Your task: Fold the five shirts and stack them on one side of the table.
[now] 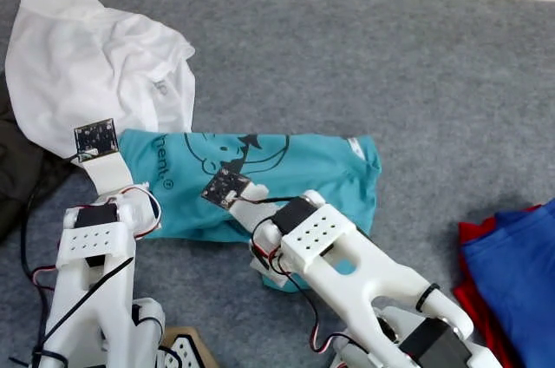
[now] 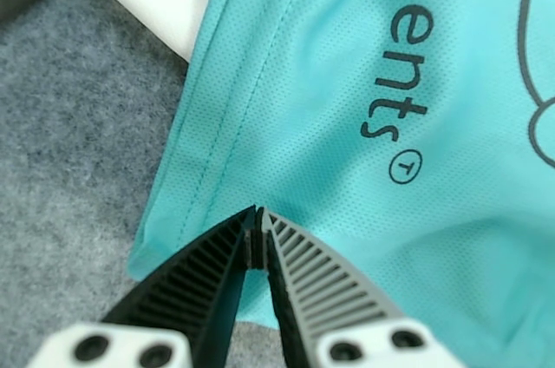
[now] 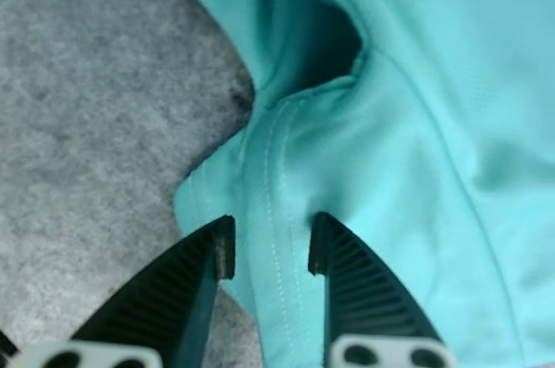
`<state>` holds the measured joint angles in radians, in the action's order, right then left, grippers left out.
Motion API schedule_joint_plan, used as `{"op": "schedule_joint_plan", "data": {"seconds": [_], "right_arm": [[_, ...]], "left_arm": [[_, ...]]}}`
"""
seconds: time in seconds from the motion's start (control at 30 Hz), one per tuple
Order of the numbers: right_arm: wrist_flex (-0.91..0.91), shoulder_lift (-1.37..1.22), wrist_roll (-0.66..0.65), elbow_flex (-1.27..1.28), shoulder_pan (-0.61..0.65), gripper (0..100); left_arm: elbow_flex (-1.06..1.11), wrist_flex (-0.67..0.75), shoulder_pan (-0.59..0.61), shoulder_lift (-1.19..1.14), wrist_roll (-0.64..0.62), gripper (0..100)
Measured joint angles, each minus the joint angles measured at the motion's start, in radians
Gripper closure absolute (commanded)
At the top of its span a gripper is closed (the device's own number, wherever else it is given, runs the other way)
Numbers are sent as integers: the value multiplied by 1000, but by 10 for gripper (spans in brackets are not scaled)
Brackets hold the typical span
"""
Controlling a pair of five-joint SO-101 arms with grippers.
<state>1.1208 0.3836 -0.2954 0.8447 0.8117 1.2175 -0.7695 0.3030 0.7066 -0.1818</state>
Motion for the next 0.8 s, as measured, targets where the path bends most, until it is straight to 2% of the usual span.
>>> {"op": "schedule_joint_plan", "data": {"seconds": [0.1,0.6,0.7,0.8], "right_arm": [[-6,0,-31,9,-3,741],[-94,0,-95,117,-71,740],[-101,0,-95,124,-71,772],[-110,0,-95,124,-71,868]], "left_arm": [[6,0,0,0,0,990],[9,0,0,0,0,990],[9,0,0,0,0,990],[9,0,0,0,0,990]]}}
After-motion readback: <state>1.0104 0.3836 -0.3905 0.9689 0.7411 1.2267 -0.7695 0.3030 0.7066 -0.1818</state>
